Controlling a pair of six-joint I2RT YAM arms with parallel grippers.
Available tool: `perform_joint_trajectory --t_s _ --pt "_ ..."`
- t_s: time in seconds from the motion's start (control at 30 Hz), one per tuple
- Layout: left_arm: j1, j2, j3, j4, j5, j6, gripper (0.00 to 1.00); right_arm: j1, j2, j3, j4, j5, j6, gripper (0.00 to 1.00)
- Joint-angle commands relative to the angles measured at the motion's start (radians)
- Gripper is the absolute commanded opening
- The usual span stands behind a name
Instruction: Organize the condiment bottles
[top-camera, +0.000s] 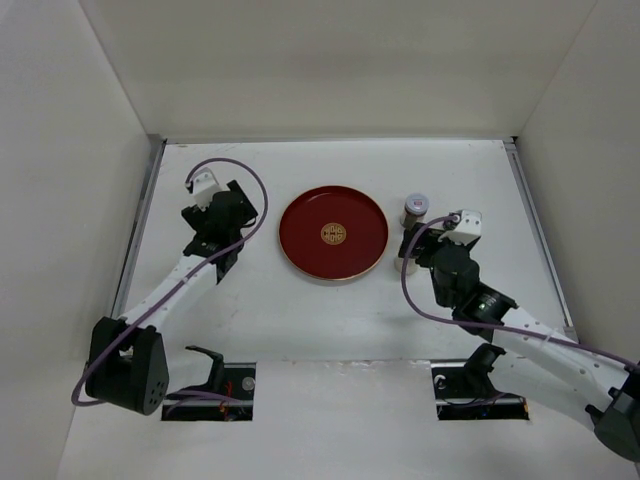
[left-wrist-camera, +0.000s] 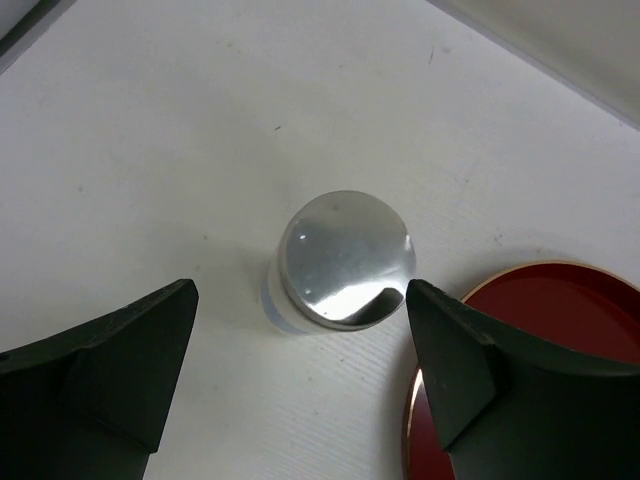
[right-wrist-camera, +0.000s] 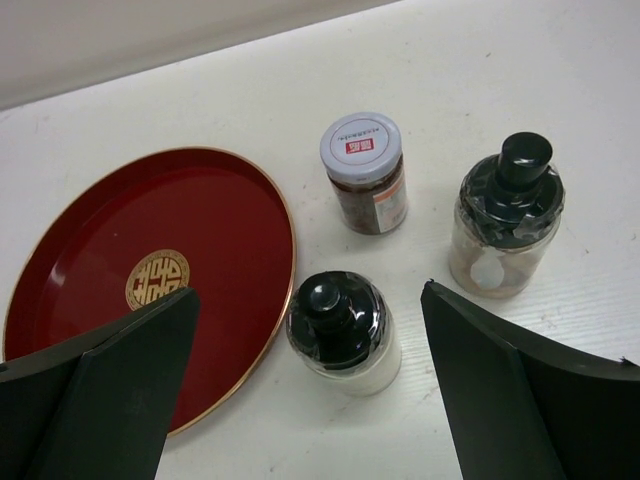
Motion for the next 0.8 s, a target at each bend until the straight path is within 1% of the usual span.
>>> perform_joint_trajectory --t_s 0.0,0.1,0.23,0.37,0.5,0.63,0.73,0.77 --pt "-0.025 0.045 0.083 0.070 -0.021 0.060 0.86 0.021 0.013 0.034 0.026 0.003 -0.013 1.00" --pt "-0.045 0.085 0.111 0.082 -0.044 0.092 0.86 0.024 0.033 0.042 0.023 -0.001 -0.015 1.00" --pt "-0.042 0.140 0.136 0.093 -0.035 0.106 0.86 0.034 0.036 0.044 0.028 -0.002 -0.018 1.00" --pt "-0.035 0.169 0.157 0.093 -0.031 0.100 0.80 0.034 0.042 0.047 0.025 -0.003 -0.018 1.00" --pt "-0.035 0.194 0.174 0.083 -0.042 0.098 0.70 0.034 0.038 0.044 0.028 -0.003 -0.018 1.00" --pt "-0.019 0.212 0.169 0.082 -0.054 0.086 0.46 0.034 0.036 0.042 0.028 -0.003 -0.018 1.00" --pt "-0.021 0.183 0.151 0.083 -0.058 0.084 0.35 0.034 0.039 0.042 0.028 -0.003 -0.018 1.00" --pt "-0.024 0.162 0.146 0.085 -0.058 0.084 0.33 0.034 0.038 0.042 0.028 -0.003 -0.018 1.00"
